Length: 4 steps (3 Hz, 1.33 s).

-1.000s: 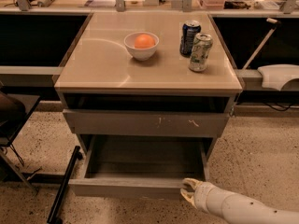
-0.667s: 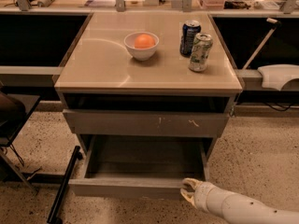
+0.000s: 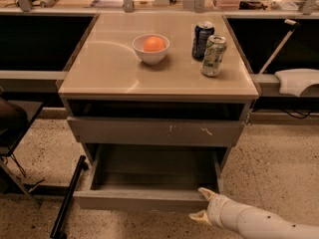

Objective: Open middle drawer

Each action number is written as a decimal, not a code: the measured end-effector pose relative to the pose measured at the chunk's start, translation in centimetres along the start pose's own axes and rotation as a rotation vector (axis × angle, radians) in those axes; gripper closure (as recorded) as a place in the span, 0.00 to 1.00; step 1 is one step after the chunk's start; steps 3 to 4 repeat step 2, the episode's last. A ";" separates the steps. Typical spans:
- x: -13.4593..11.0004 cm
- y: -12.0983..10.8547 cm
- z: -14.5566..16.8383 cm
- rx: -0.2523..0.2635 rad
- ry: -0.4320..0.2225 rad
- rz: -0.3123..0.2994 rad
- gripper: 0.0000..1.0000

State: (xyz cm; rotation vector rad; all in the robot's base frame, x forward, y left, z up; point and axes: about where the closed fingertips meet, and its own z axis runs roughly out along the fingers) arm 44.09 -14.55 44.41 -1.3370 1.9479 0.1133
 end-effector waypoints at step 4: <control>0.0 0.0 0.0 0.000 0.000 0.000 0.00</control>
Offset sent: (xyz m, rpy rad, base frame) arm 0.0000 0.0000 0.0000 0.0000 0.0000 0.0000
